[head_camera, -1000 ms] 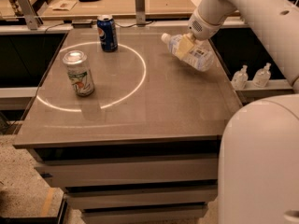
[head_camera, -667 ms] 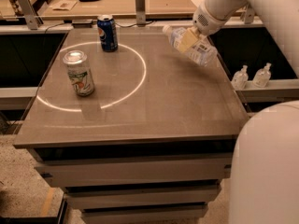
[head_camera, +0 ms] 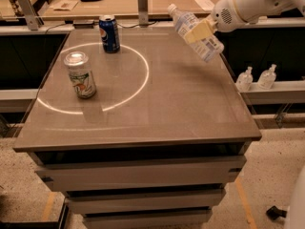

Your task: Place blue plastic bottle upright

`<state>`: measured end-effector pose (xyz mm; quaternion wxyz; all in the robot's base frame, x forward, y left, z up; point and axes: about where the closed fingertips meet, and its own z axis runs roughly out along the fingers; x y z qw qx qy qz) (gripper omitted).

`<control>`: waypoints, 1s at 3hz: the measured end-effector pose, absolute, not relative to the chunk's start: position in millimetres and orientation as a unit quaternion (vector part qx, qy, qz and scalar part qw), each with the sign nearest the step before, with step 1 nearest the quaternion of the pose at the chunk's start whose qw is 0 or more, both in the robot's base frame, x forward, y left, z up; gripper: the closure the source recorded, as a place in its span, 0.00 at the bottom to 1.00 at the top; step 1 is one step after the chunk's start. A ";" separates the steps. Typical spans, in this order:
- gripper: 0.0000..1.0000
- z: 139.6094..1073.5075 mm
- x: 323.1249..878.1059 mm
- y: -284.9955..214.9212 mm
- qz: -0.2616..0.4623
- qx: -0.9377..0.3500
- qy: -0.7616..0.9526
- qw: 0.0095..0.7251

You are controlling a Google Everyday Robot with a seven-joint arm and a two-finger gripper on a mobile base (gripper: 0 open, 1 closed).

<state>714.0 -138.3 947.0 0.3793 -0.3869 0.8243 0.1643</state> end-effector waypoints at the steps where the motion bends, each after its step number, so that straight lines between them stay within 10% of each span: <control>1: 1.00 965.9 708.4 -128.7 0.232 -0.414 0.760 0.444; 3: 1.00 987.2 694.7 -105.5 0.363 -0.448 0.612 0.541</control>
Offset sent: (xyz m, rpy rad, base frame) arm -0.0275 0.0190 0.0550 0.5667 -0.3650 0.4134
